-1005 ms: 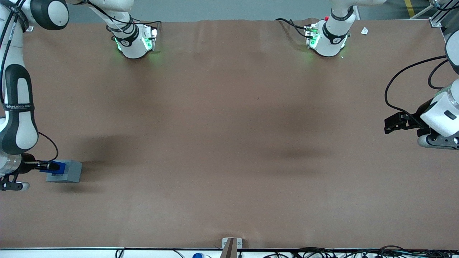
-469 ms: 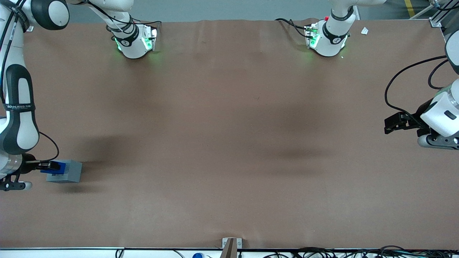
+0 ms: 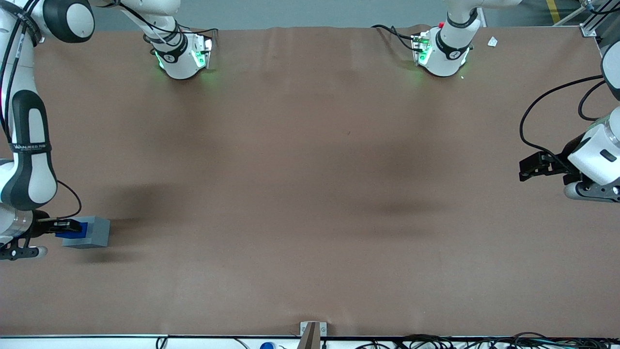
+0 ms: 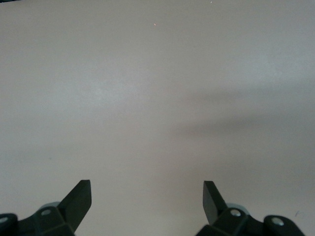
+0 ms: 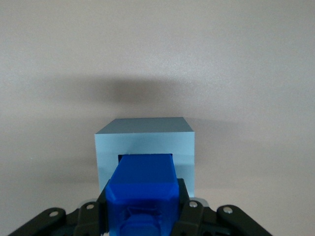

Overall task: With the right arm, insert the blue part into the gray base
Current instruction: 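Open the right gripper and raise it off the block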

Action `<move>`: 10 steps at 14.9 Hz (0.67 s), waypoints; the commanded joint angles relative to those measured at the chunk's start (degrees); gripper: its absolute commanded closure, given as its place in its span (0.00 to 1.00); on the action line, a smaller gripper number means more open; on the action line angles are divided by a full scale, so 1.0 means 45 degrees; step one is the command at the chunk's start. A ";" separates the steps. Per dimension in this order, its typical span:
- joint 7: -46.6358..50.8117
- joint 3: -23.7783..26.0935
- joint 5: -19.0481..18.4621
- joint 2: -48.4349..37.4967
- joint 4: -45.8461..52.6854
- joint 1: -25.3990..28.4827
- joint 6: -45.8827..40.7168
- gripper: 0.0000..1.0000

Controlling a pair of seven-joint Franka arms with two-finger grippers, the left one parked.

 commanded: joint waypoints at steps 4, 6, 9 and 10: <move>-0.0056 0.0076 -0.0068 -0.0041 -0.0121 -0.0039 0.0191 0.36; -0.0172 0.0095 0.0593 -0.0079 -0.0121 -0.0388 0.0172 0.00; -0.0096 0.0134 0.1025 -0.0507 -0.0121 -0.0352 -0.0333 0.00; 0.0040 0.0115 0.1084 -0.0954 -0.0082 -0.0235 -0.1071 0.00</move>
